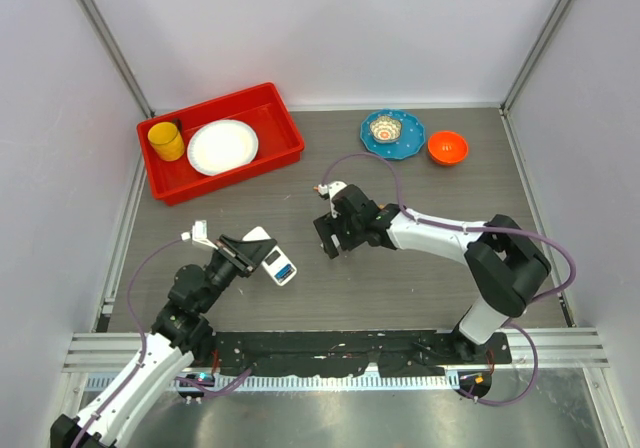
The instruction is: Load the batteries into the remote control
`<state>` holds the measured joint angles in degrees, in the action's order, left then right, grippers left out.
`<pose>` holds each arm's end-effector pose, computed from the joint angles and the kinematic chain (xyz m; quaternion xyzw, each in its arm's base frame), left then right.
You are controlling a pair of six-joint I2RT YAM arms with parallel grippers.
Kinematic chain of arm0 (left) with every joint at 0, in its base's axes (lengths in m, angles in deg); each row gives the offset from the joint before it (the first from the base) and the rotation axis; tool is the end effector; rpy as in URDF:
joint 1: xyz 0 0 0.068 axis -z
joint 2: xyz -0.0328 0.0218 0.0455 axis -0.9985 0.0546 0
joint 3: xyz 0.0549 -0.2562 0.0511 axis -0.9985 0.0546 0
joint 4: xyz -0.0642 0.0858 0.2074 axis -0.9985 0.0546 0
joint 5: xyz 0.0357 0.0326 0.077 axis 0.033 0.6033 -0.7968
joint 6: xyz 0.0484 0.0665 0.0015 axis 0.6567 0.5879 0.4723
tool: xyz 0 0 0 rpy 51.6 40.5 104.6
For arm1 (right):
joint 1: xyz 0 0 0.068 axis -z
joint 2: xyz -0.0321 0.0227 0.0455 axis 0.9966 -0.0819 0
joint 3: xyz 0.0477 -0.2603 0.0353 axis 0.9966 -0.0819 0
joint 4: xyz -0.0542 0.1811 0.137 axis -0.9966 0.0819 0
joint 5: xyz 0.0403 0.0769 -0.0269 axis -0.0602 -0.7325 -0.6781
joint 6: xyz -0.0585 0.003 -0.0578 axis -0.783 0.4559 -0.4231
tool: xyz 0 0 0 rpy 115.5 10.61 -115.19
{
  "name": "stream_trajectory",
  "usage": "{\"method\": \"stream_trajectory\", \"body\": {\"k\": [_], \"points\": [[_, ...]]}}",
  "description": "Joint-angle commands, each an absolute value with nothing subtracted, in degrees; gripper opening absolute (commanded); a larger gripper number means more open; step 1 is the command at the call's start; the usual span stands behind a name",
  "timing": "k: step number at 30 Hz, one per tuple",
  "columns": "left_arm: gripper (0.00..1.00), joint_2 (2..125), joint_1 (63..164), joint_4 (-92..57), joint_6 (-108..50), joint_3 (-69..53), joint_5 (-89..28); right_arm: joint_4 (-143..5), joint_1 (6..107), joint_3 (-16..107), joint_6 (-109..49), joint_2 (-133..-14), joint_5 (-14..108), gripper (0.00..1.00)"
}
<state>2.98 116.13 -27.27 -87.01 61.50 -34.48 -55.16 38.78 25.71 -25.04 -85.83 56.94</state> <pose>0.1180 -0.0720 0.1928 -0.2211 0.6719 -0.5537 0.4393 0.2305 0.2392 0.1714 -0.2776 0.9045 0.1422 0.2908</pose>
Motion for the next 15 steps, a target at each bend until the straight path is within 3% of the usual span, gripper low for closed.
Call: {"method": "stream_trajectory", "body": {"k": [1,15], "points": [[0.00,4.03,116.23,-30.81,-85.78,61.49,-33.92,-57.03,38.55,27.33,-30.12,-86.53,52.66,0.86],[0.00,2.54,116.23,-32.49,-85.87,62.64,-32.78,-54.40,38.28,33.57,-36.45,-96.20,54.68,0.79]]}}
